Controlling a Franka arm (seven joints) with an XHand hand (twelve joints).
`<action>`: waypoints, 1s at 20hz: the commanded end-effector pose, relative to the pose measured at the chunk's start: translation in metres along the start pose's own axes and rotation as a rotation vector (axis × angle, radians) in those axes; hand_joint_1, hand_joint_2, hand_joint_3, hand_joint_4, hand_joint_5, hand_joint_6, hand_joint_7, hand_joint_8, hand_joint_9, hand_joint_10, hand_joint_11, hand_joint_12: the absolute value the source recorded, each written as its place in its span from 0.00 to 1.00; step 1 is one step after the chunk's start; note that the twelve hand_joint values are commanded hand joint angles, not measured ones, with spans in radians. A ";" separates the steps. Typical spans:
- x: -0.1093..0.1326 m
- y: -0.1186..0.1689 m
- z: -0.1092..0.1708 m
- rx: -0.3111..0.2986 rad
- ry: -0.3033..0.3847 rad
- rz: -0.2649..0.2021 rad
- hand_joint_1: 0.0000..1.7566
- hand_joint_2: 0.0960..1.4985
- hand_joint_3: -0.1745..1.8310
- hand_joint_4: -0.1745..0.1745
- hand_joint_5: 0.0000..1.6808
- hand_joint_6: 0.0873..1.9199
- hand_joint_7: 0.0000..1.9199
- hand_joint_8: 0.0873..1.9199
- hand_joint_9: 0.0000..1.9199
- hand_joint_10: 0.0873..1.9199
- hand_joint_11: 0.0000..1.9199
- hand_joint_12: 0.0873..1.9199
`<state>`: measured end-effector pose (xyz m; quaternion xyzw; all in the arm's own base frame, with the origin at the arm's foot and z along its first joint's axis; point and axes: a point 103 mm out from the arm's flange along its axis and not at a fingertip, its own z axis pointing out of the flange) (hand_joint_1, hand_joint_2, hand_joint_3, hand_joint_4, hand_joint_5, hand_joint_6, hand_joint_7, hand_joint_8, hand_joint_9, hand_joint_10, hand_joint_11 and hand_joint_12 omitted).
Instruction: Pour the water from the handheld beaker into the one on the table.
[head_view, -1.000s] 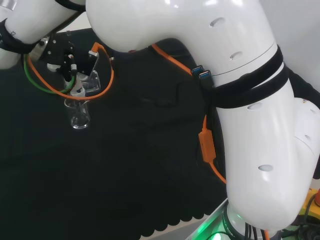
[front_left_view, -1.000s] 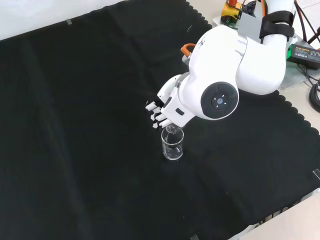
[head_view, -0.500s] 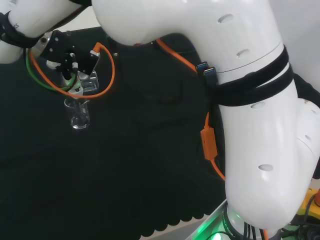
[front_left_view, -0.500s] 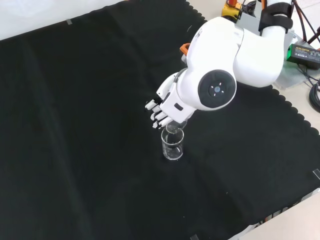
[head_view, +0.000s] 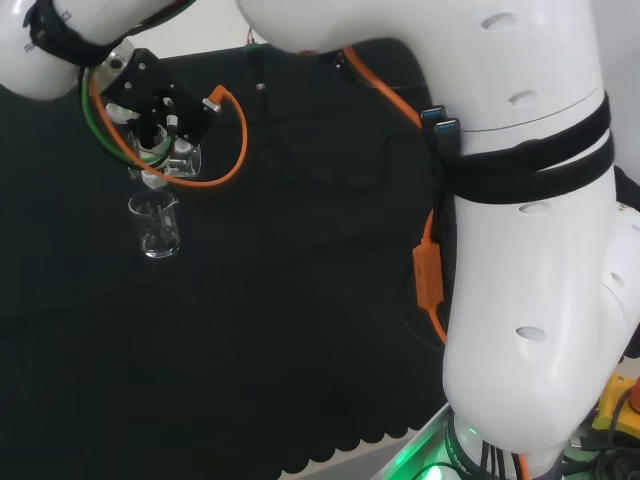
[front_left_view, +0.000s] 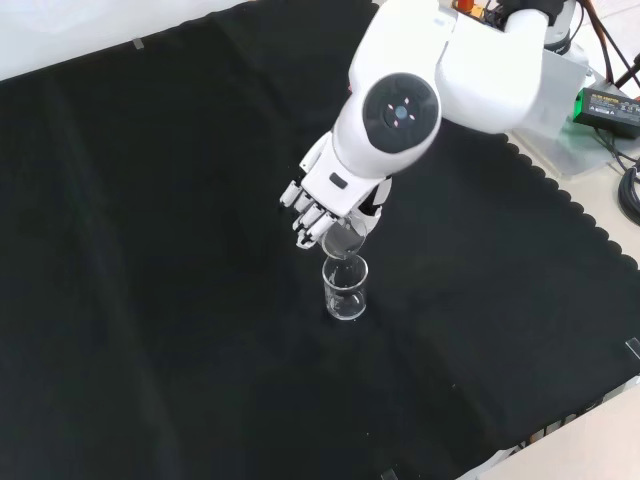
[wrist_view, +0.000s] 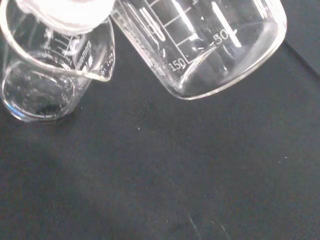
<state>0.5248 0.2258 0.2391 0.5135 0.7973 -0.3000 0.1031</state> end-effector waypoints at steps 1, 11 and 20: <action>-0.012 -0.001 0.008 -0.067 0.112 -0.012 0.71 0.78 0.00 0.15 0.51 0.58 0.58 0.50 0.59 0.55 0.50 0.45; -0.029 0.001 0.028 -0.135 0.193 -0.021 0.71 0.78 0.00 0.15 0.51 0.58 0.58 0.50 0.59 0.55 0.50 0.45; -0.045 0.007 0.044 -0.173 0.264 -0.024 0.71 0.78 0.00 0.14 0.51 0.58 0.58 0.50 0.59 0.55 0.50 0.45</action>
